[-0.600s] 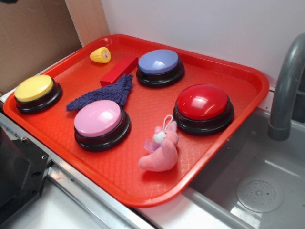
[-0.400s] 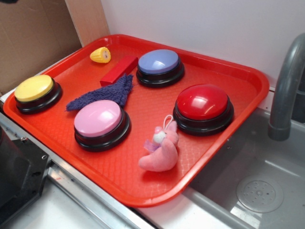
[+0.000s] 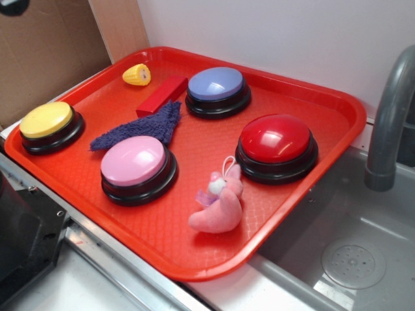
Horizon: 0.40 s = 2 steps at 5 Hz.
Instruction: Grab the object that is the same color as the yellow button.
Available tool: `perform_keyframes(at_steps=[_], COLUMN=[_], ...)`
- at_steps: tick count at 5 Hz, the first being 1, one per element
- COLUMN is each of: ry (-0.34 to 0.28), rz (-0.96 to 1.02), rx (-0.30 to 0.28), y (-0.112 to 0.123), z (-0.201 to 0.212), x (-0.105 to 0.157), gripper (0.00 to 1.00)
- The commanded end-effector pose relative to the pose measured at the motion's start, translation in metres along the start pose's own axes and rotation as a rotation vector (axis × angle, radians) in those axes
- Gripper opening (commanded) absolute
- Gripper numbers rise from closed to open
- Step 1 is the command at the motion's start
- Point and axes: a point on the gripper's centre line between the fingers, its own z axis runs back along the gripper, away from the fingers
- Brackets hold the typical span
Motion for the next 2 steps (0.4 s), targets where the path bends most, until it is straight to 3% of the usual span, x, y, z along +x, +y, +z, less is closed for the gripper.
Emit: perform_keyframes(at_steps=[1,2], ry=[-0.001,0.008], rz=[-0.148,-0.27], rx=[0.099,0.159], y=[0.062,0.072], z=[-0.034,-0.056], x=[0.029,0.058], gripper=[1.0,1.0])
